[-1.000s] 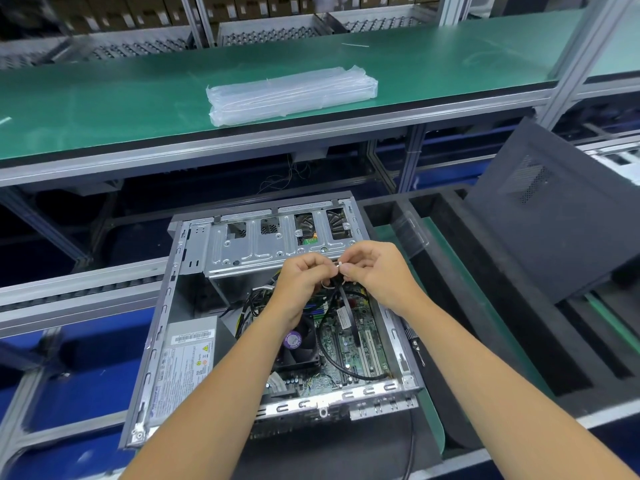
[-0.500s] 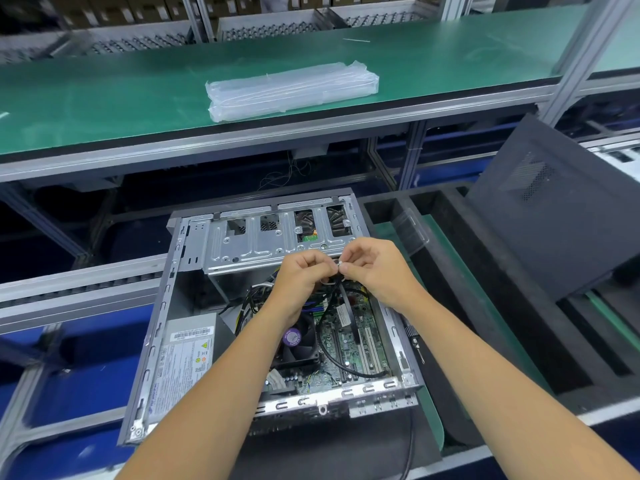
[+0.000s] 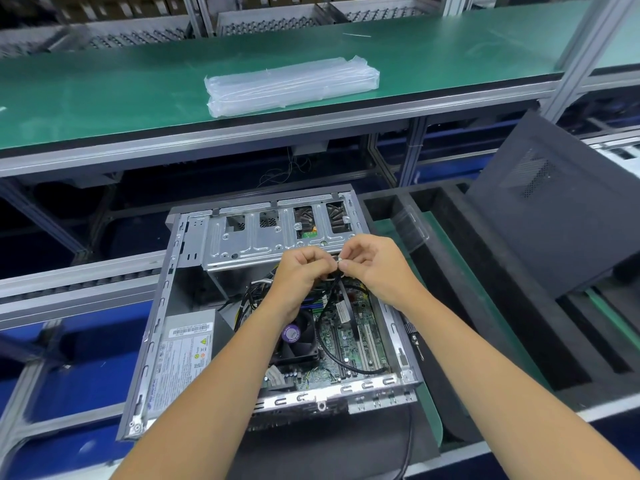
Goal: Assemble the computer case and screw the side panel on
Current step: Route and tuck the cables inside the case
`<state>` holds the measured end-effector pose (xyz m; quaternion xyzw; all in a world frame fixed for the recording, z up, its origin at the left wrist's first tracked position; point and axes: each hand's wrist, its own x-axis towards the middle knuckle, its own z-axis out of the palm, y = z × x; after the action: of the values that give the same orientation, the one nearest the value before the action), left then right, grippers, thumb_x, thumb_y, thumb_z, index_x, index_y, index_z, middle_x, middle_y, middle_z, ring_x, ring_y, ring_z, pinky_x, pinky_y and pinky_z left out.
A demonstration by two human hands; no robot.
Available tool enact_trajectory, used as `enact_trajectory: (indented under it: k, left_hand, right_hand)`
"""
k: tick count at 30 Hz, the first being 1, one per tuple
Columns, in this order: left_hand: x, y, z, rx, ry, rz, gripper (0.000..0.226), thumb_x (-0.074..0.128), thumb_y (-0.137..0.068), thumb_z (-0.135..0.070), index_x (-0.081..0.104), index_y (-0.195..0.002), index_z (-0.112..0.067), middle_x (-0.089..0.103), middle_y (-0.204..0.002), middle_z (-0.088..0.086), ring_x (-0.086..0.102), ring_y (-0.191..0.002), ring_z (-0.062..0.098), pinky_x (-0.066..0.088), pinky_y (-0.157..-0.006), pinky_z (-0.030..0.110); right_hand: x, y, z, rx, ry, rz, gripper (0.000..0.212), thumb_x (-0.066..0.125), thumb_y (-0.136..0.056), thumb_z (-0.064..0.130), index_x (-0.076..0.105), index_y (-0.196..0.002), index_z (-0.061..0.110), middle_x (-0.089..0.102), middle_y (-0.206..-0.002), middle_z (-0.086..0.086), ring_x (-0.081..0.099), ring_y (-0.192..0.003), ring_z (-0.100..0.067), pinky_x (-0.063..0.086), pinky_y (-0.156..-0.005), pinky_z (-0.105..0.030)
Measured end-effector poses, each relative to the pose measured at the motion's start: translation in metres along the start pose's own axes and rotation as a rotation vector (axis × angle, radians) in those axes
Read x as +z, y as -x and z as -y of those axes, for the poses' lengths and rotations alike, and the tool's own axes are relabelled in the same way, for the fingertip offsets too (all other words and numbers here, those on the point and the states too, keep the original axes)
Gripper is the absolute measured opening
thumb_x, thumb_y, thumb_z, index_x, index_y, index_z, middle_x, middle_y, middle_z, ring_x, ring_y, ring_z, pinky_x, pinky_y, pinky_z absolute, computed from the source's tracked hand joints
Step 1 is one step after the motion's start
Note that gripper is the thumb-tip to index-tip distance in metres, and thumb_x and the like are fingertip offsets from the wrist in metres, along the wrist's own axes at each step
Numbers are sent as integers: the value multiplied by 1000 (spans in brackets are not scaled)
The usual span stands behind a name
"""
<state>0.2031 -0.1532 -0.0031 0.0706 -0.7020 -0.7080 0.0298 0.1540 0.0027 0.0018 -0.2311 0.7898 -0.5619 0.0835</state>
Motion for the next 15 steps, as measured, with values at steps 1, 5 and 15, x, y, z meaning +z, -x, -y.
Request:
enact_trajectory:
  k: [1, 5, 15]
  left_hand:
    - [0, 0, 0, 1, 2, 1, 24, 62, -79, 4, 67, -64, -14, 60, -56, -8, 51, -53, 2, 41, -53, 11]
    - [0, 0, 0, -3, 10, 5, 23, 62, -80, 5, 67, -65, -12, 62, -58, -6, 52, -54, 3, 41, -53, 11]
    - [-1, -3, 3, -5, 29, -14, 21, 62, -79, 3, 67, -65, -11, 61, -56, -7, 50, -52, 3, 41, -52, 12]
  right_hand:
    - [0, 0, 0, 0, 4, 3, 22, 74, -83, 0, 65, -78, 19, 64, -75, 1, 58, -65, -7, 51, -65, -18]
    - [0, -1, -1, 4, 14, 6, 21, 74, -83, 0, 64, -79, 18, 64, -76, 0, 58, -67, -10, 51, -65, -20]
    - [2, 0, 0, 26, 3, -4, 20, 74, -85, 1, 69, -83, 21, 68, -79, 1, 62, -70, -11, 53, -69, -22]
